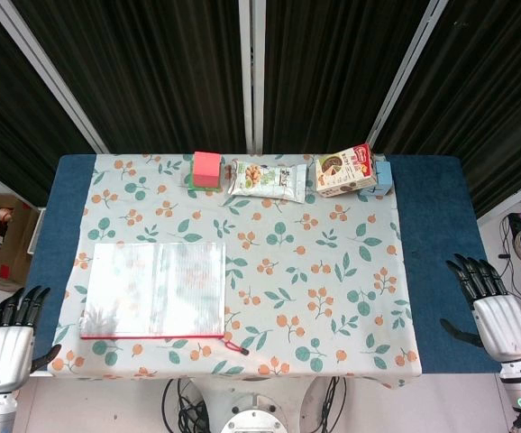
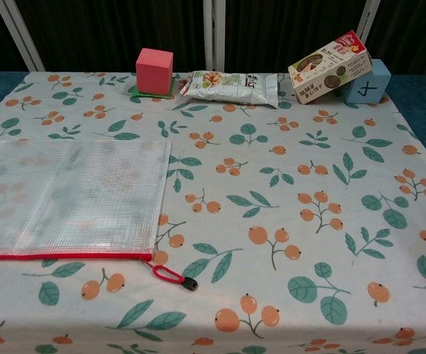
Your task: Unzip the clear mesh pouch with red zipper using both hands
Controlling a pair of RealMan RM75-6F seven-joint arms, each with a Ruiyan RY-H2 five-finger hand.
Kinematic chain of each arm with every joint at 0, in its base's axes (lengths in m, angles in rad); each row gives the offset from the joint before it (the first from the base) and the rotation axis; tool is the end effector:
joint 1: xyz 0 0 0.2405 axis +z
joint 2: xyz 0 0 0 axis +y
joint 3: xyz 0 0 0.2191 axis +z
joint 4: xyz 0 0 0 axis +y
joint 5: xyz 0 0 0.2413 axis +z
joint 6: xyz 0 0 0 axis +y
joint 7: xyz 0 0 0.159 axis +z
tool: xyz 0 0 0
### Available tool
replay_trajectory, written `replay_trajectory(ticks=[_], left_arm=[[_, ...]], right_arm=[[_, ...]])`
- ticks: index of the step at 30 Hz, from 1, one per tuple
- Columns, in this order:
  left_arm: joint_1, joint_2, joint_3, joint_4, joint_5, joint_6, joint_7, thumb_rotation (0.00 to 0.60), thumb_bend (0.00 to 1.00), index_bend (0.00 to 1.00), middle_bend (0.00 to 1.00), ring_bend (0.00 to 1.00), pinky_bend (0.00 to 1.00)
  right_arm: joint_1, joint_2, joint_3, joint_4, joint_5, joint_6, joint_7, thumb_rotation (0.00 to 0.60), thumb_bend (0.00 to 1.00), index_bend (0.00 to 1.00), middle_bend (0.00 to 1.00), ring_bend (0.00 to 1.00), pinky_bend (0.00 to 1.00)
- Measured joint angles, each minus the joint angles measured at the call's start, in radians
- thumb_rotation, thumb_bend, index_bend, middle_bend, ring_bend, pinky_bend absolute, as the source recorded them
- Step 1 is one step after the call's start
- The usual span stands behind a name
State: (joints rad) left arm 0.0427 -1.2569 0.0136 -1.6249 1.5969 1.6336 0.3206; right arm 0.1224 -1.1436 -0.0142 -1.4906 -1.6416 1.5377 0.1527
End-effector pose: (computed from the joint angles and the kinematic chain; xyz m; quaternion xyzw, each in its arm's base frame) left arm -0.2709 0.1440 0.0815 -0.6083 -0.3308 -0.3412 0.6357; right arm -0.2891 -0.1917 0.1083 0.6339 -0.3691 0.4324 0.5243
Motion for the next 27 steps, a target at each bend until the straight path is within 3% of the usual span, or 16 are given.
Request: replay_trajectory(ticks=[6, 12, 16, 19, 27], left_arm=[[-0.013, 0.006, 0.004, -0.003, 0.025, -0.013, -0.004, 0.600, 0.02, 0.15, 0.12, 0.09, 0.17], [-0.086, 0.013, 0.011, -0.025, 0.133, -0.078, 0.013, 0.600, 0.16, 0.24, 0.12, 0.09, 0.17], [-0.167, 0.005, 0.018, -0.060, 0.215, -0.190, 0.053, 0.600, 0.23, 0.33, 0.13, 0.09, 0.17], [-0.231, -0.017, 0.021, -0.080, 0.236, -0.301, 0.086, 0.600, 0.26, 0.35, 0.13, 0.09, 0.17], [-0.390, -0.163, 0.001, -0.095, 0.189, -0.602, 0.197, 0.600, 0.28, 0.36, 0.14, 0.09, 0.17]], right_arm=[[0.011, 0.006, 0.004, -0.009, -0.007, -0.016, 0.009, 0.600, 0.08, 0.00, 0.00, 0.00, 0.00], [0.034, 0.052, 0.020, -0.060, -0.032, -0.015, -0.001, 0.600, 0.08, 0.00, 0.00, 0.00, 0.00], [0.055, 0.090, 0.037, -0.120, -0.043, -0.024, -0.037, 0.600, 0.08, 0.00, 0.00, 0.00, 0.00], [0.074, 0.115, 0.047, -0.167, -0.050, -0.042, -0.072, 0.600, 0.08, 0.00, 0.00, 0.00, 0.00], [0.114, 0.126, 0.057, -0.206, -0.045, -0.111, -0.106, 0.600, 0.08, 0.00, 0.00, 0.00, 0.00]])
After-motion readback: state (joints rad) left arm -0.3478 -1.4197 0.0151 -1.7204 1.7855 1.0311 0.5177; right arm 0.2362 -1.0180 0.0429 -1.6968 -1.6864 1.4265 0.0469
